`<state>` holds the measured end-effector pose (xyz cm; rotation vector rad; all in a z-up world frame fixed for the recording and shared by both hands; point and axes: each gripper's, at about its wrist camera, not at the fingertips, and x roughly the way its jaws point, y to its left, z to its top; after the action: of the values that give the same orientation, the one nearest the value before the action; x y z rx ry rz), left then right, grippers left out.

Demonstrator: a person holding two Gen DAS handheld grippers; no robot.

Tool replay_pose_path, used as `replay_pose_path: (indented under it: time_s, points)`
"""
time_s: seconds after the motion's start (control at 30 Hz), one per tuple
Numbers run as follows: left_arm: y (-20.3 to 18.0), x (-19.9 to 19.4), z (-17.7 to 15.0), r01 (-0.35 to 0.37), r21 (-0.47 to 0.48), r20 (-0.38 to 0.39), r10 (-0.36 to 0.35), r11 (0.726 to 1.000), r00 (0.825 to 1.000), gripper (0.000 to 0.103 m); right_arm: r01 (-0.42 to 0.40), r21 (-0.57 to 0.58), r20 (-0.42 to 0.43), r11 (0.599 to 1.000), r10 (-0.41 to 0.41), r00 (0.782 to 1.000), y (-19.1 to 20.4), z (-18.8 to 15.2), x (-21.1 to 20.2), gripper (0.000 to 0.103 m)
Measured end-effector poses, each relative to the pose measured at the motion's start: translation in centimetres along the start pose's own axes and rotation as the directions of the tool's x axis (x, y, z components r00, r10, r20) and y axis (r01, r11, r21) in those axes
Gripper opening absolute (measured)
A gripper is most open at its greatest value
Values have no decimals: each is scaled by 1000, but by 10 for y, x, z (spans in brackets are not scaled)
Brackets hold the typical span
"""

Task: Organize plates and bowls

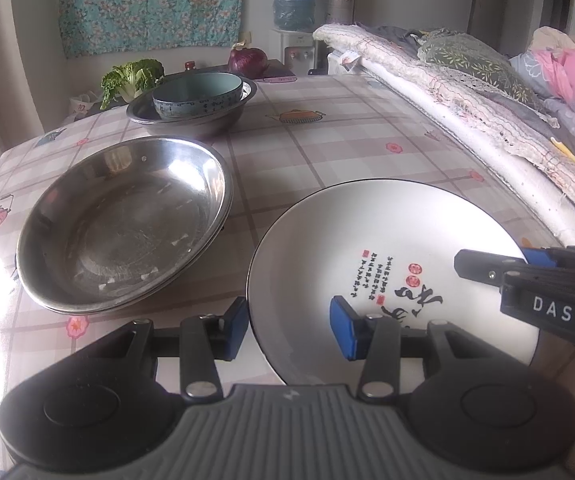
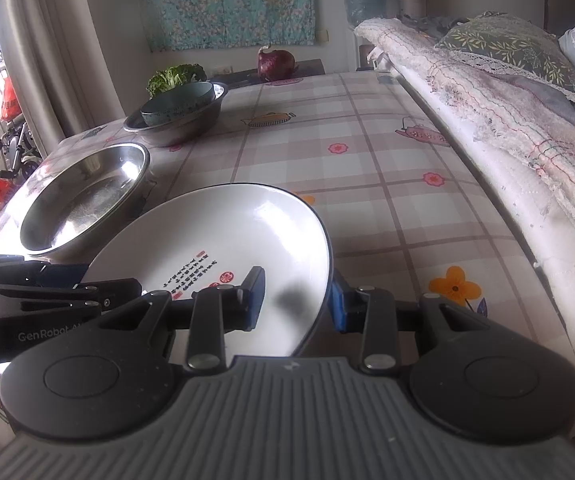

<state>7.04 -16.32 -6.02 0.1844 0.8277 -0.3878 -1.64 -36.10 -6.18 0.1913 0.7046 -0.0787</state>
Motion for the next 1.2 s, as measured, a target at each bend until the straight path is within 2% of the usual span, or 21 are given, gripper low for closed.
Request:
replay_pose_path:
  time_s: [0.3, 0.53, 0.7, 0.77, 0.93, 1.2]
  points:
    - [-2, -7, 2, -8, 7, 27, 8, 1000, 1000, 45, 2, -7, 8, 1000, -2, 1000, 1, 1, -3, 33]
    - [-5, -7, -2, -9, 48, 60, 6, 999, 998, 45, 2, 7, 1, 1000, -2, 1000, -3, 0, 1, 32]
    - [10, 0, -4, 42, -10, 11, -42, 999, 999, 34, -20, 71, -19, 997, 22, 1000, -16, -5, 6, 27]
    - [14, 4, -5, 50, -21, -4, -50, 999, 999, 33, -34, 87, -16, 996, 36, 999, -20, -6, 4, 27]
    - [19, 5, -5, 84, -45, -3, -84, 996, 996, 26, -60, 123, -36, 991, 65, 997, -24, -10, 7, 24]
    - [24, 5, -7, 96, -71, 25, -94, 993, 995, 22, -41, 102, -19, 994, 43, 999, -20, -12, 7, 23]
